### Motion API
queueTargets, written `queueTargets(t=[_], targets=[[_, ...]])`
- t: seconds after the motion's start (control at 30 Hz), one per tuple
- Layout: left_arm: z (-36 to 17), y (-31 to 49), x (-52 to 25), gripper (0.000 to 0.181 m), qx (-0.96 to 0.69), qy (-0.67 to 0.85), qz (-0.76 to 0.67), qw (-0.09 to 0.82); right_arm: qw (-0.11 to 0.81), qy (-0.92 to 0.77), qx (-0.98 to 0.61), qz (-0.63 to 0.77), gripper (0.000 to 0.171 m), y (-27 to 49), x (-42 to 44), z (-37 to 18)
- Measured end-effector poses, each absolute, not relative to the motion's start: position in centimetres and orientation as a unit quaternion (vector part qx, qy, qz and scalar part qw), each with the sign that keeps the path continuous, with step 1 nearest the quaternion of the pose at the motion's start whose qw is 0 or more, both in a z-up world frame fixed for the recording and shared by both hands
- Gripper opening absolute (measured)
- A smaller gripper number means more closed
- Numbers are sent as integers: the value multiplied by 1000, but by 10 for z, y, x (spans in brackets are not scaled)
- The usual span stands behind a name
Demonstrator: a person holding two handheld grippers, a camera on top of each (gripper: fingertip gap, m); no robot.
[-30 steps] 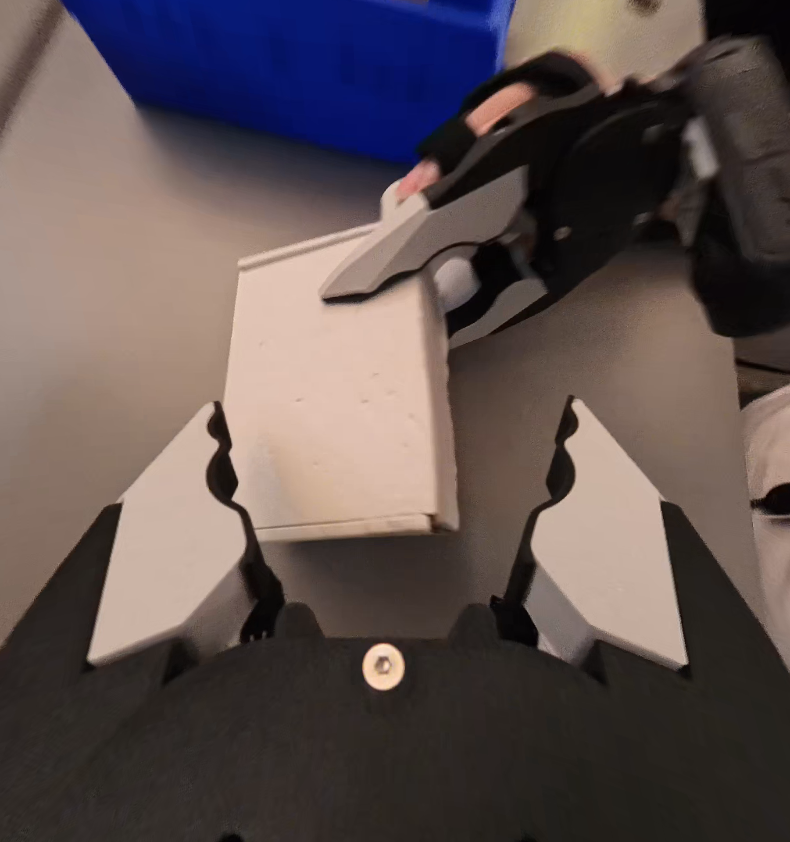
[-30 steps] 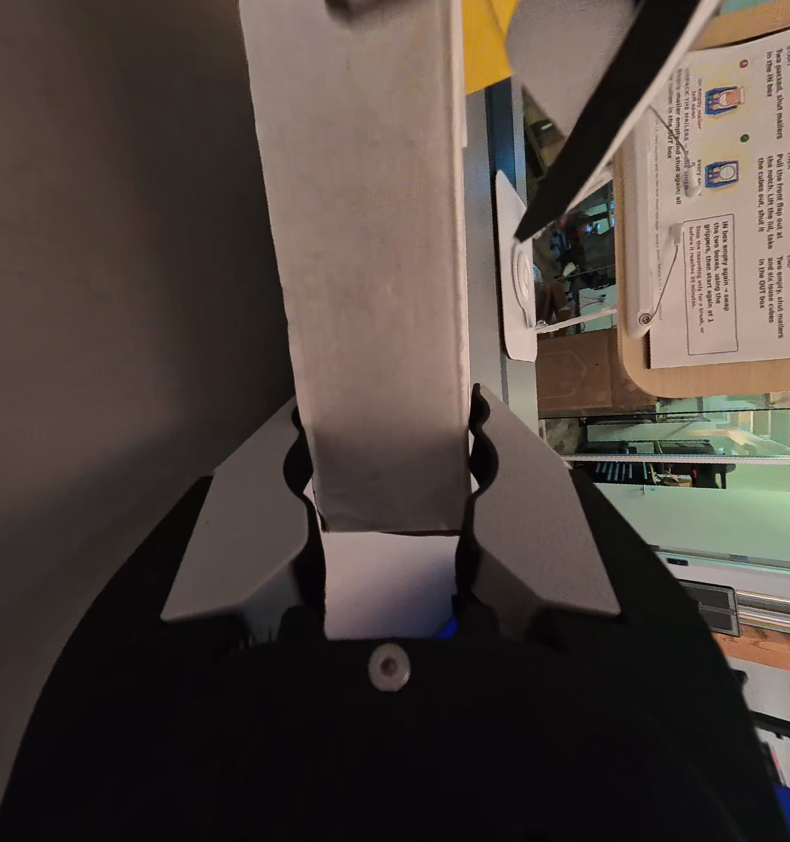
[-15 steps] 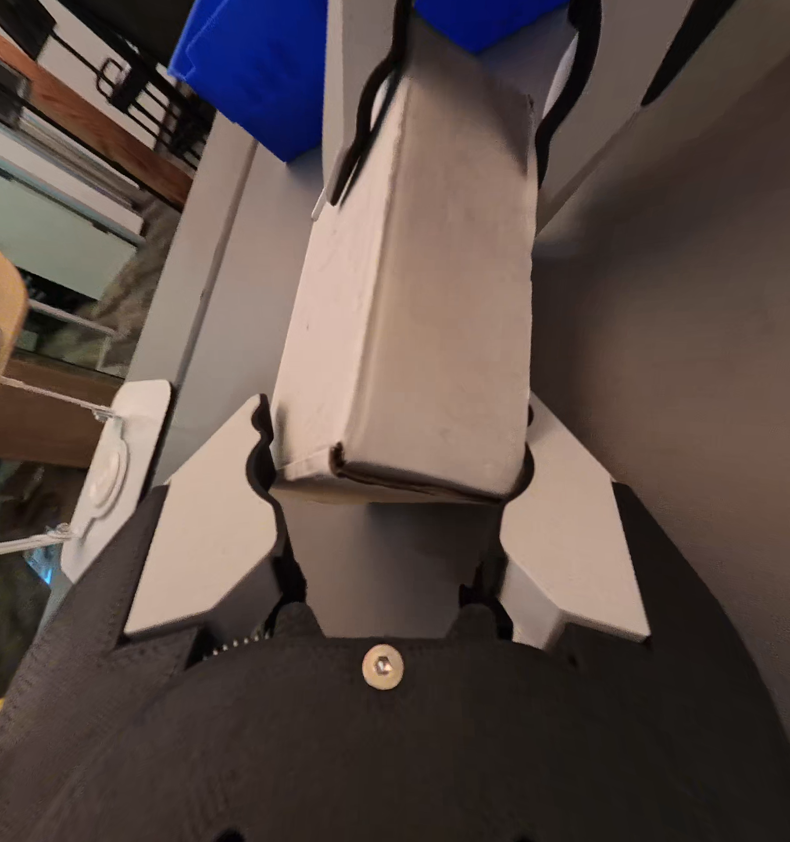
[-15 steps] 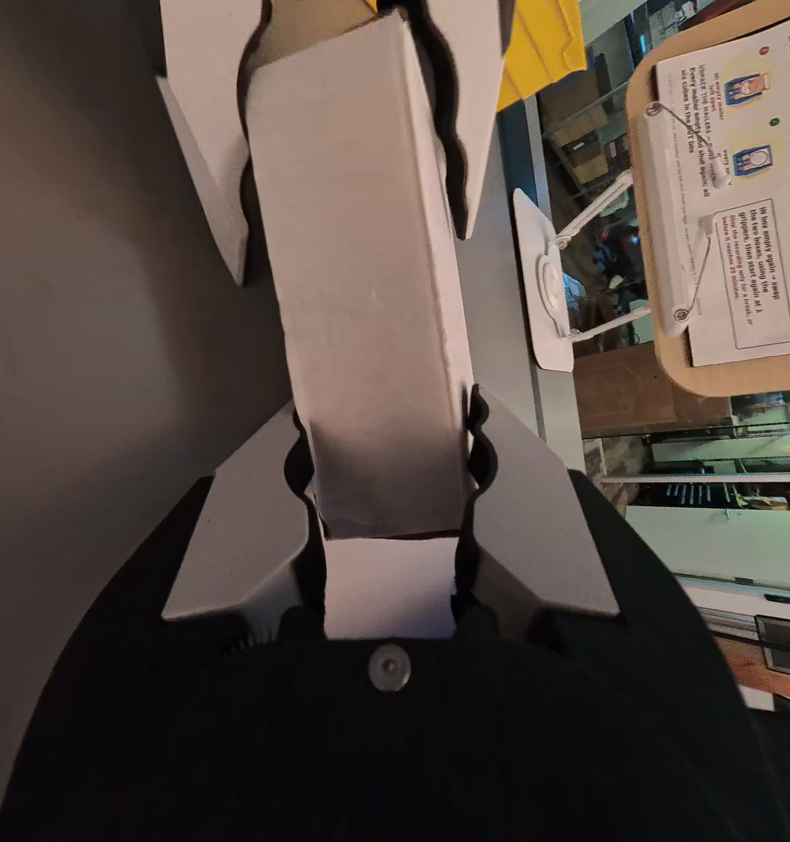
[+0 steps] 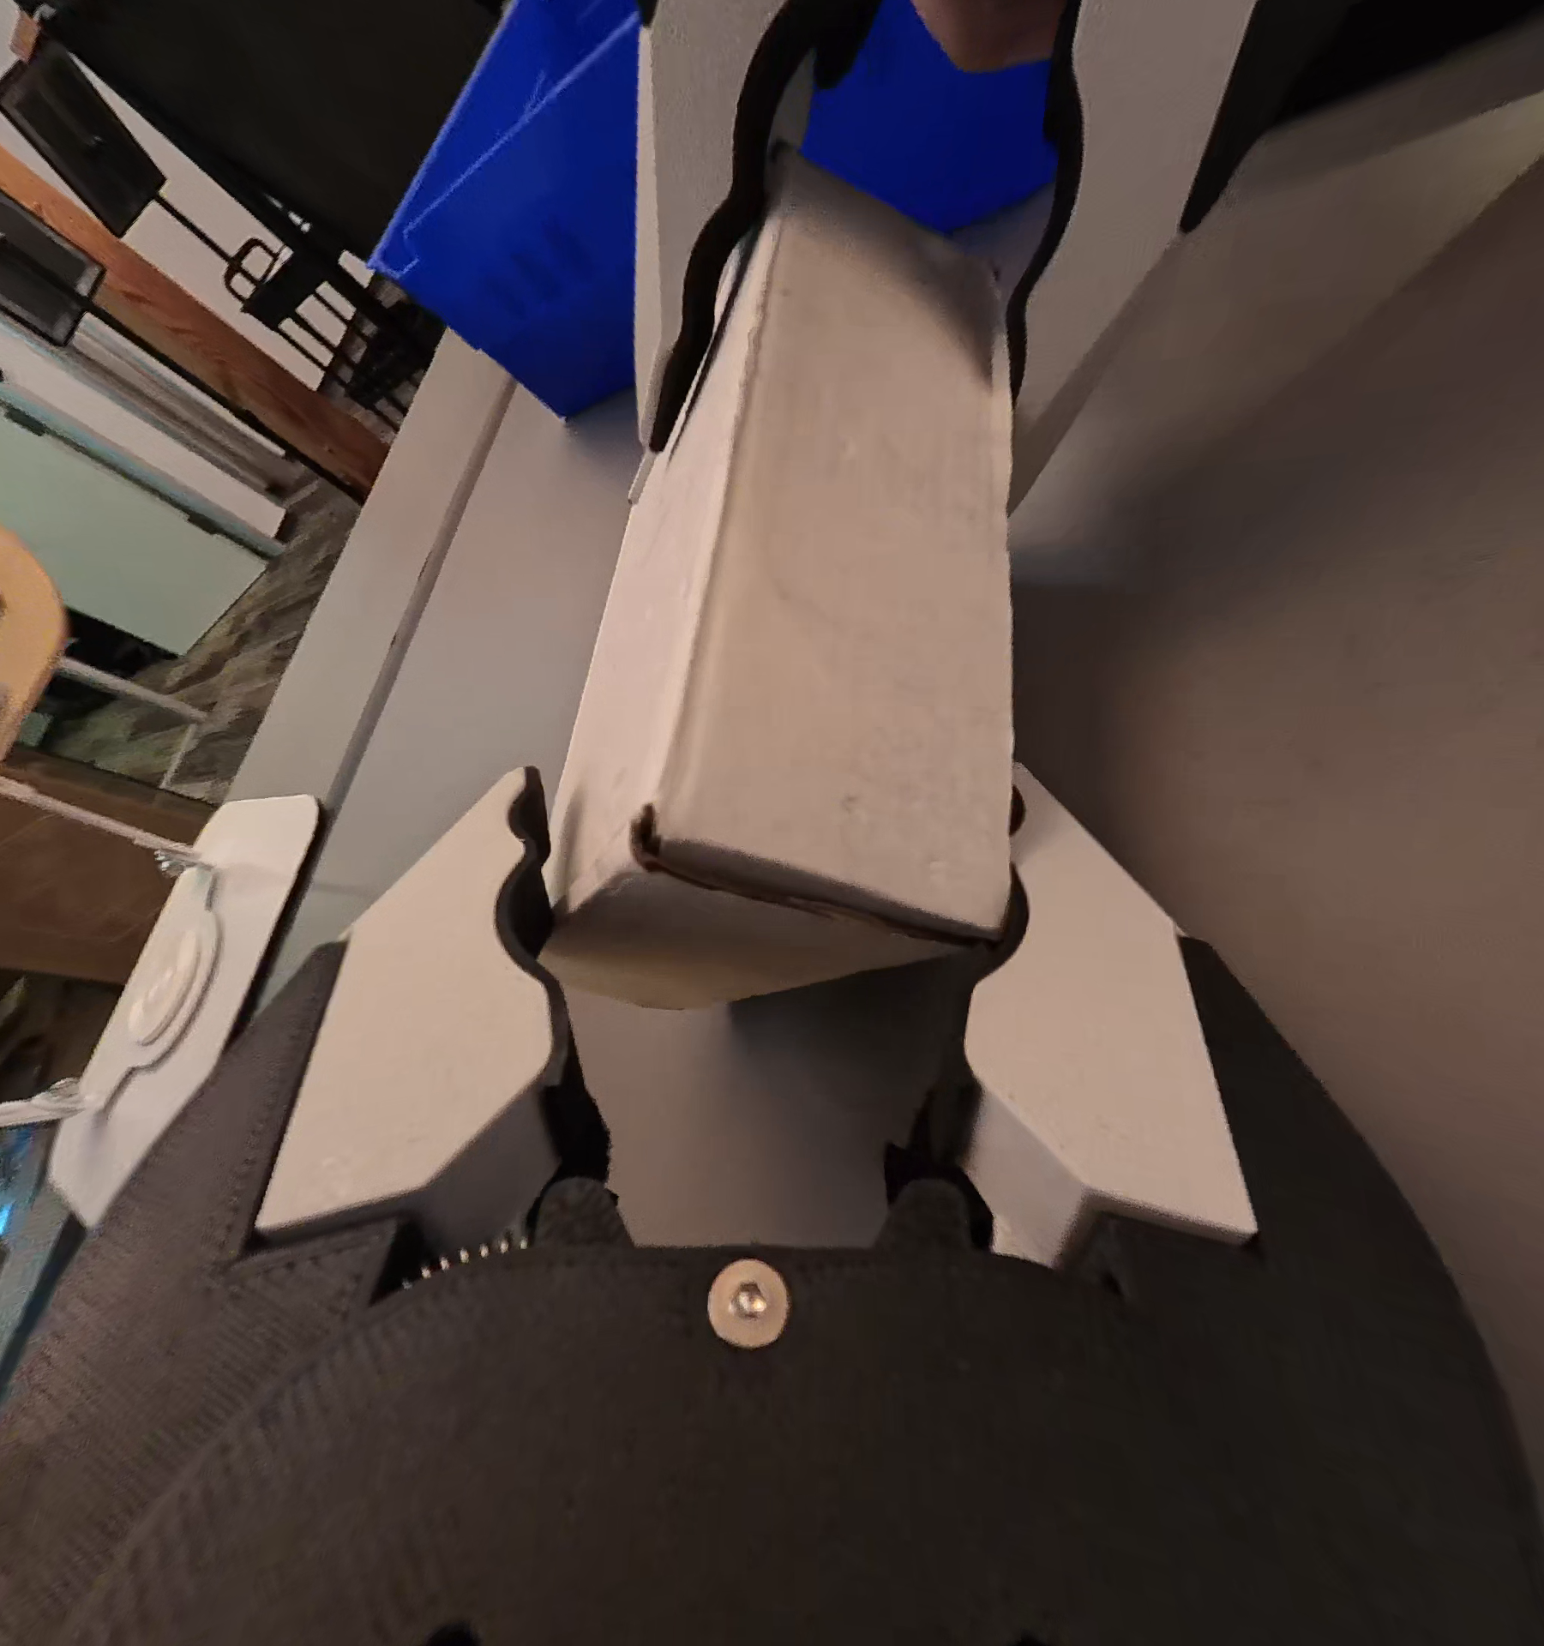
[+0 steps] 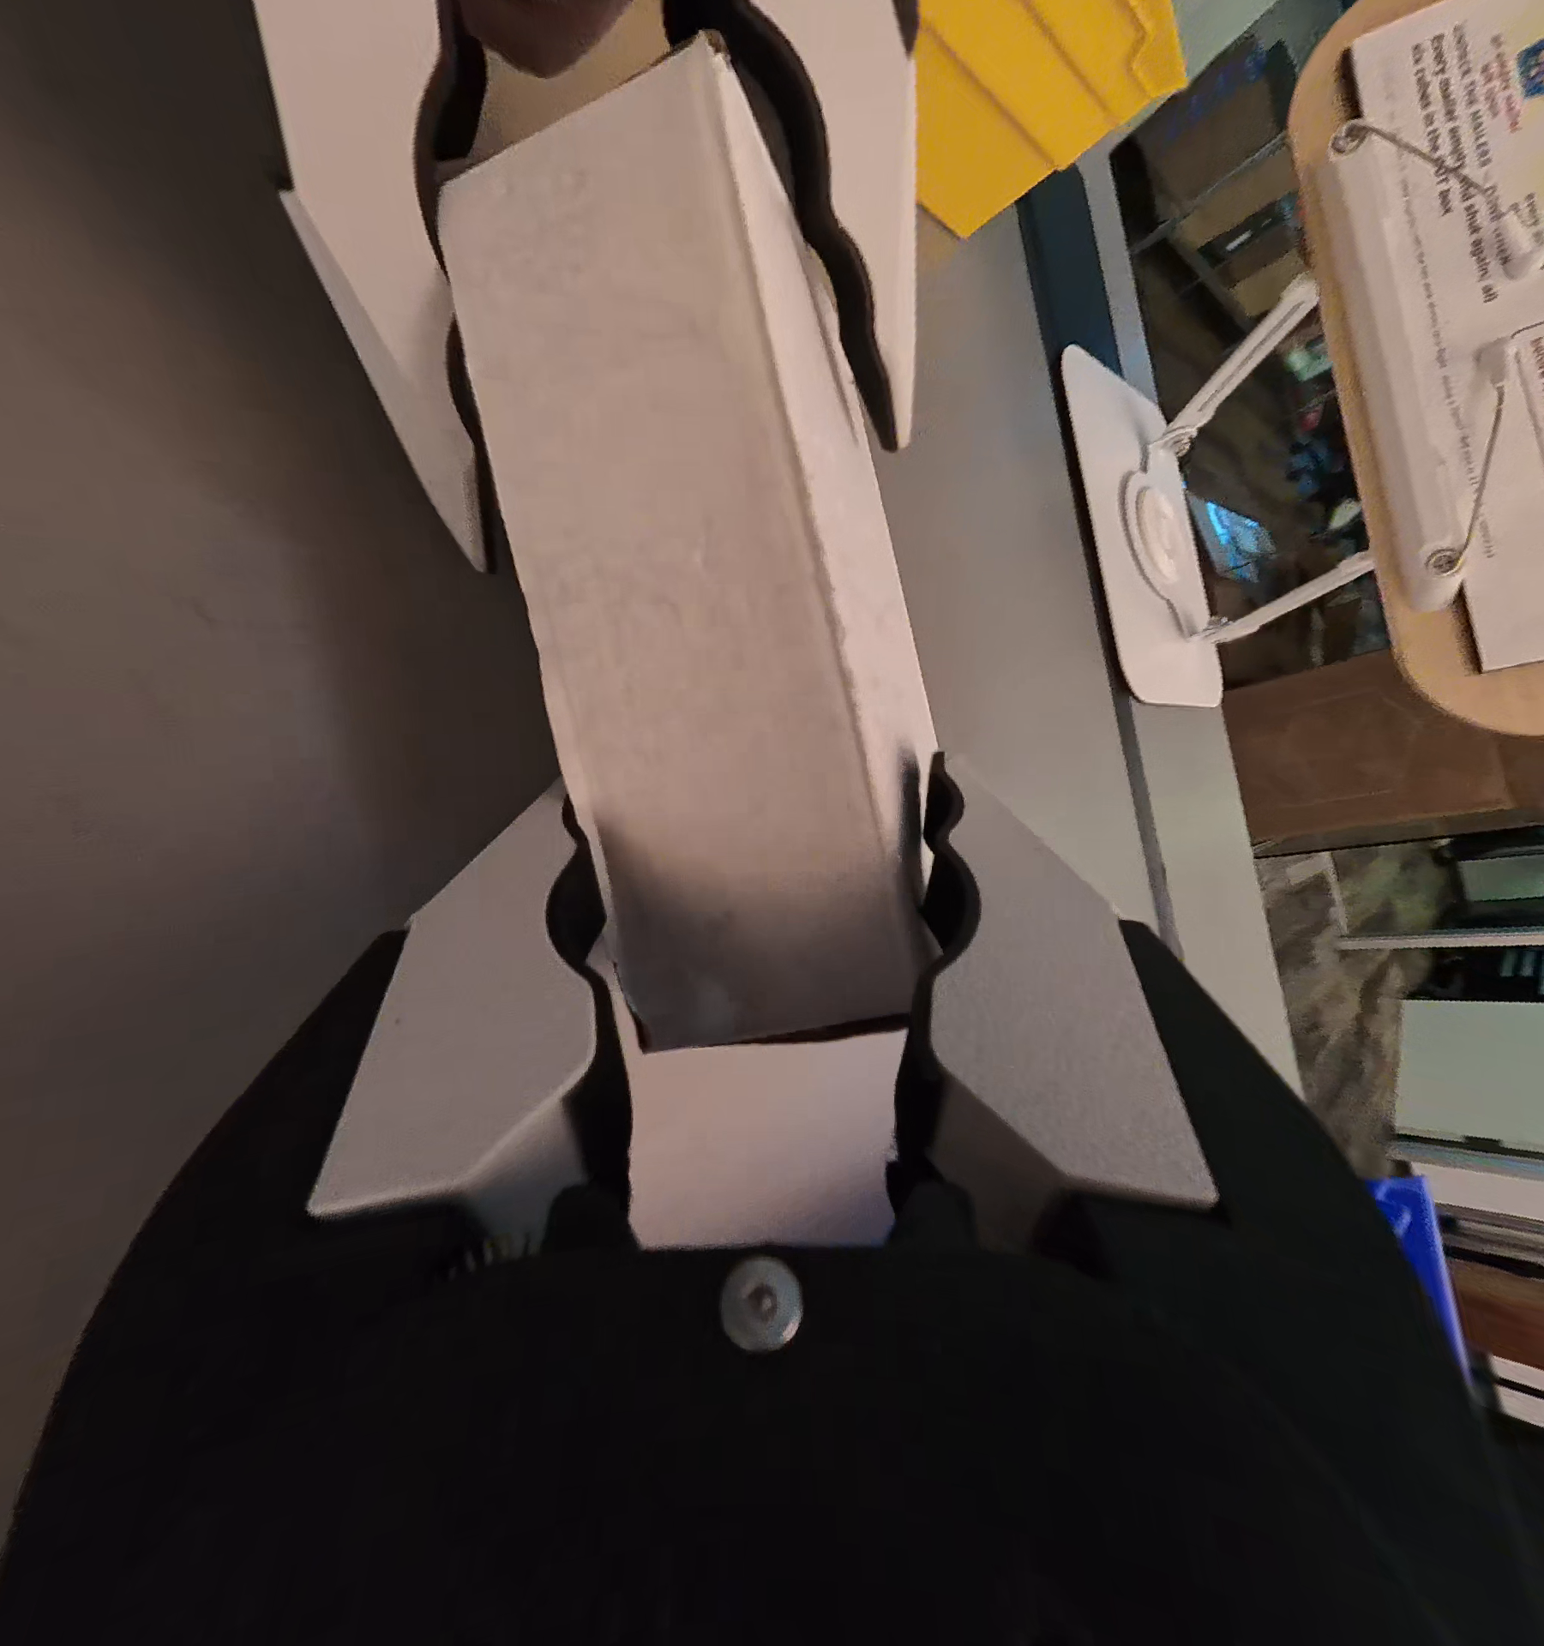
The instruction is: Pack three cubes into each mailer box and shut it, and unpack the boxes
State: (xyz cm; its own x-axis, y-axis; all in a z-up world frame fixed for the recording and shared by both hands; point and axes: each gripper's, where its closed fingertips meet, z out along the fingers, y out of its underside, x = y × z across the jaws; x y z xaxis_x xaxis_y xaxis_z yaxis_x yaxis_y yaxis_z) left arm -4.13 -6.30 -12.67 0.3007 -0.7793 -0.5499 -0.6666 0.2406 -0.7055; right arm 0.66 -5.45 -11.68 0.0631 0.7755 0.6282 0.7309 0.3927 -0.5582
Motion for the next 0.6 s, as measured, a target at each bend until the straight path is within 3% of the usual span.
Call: queueTargets(t=[0.6], targets=[[-133,-62,-44,90,-610,598,-33,519,473,-681,-558,32,74,-57,10,-119]])
